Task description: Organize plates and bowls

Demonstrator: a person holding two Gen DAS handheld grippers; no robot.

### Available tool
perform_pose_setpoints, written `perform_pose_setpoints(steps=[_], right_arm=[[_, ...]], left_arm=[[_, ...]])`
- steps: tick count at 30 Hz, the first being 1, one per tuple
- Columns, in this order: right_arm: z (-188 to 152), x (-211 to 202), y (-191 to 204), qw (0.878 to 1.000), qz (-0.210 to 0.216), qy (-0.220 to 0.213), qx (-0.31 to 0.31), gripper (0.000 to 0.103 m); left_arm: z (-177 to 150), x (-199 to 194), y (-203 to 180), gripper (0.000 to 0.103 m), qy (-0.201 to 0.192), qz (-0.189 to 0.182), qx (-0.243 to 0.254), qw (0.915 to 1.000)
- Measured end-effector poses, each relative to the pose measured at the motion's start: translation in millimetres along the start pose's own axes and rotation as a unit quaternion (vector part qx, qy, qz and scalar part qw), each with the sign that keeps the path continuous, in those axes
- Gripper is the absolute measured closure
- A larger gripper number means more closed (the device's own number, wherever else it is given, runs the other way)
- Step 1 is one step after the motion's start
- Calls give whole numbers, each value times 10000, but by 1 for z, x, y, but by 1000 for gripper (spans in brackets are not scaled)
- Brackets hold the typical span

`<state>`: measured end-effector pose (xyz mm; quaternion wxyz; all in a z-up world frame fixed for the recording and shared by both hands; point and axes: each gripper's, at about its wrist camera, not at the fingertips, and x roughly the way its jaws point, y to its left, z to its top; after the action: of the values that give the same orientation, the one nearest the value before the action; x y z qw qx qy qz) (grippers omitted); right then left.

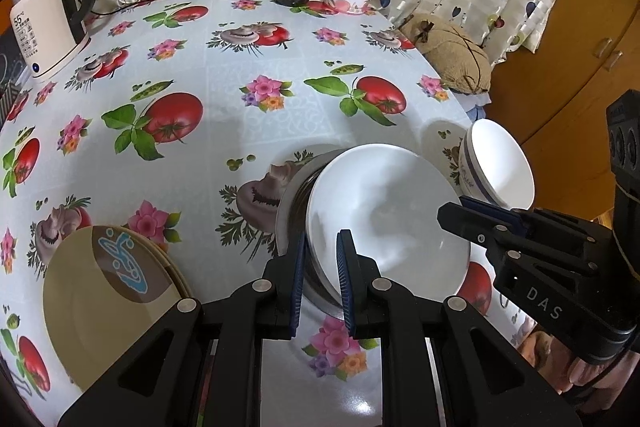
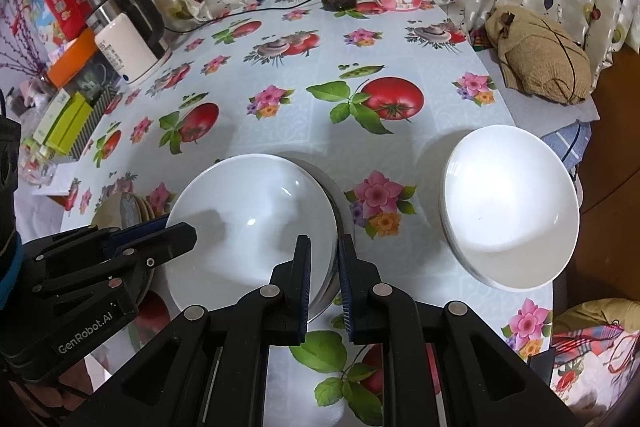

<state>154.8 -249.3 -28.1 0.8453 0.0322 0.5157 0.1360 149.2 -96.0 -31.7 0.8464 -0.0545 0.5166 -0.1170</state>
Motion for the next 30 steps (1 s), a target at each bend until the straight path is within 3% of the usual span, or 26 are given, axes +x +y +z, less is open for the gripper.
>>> perform_pose_setpoints(steps=[18,30], right_arm=[[1,-4,4,9998,-56,-119,-123,90],[-2,-24,1,9994,-41,-344,-74,86]], left_arm=[[-3,-2,3,86,-139,-106,-33,9998],[-1,-16,7,86,-463,-178,-126,9987]])
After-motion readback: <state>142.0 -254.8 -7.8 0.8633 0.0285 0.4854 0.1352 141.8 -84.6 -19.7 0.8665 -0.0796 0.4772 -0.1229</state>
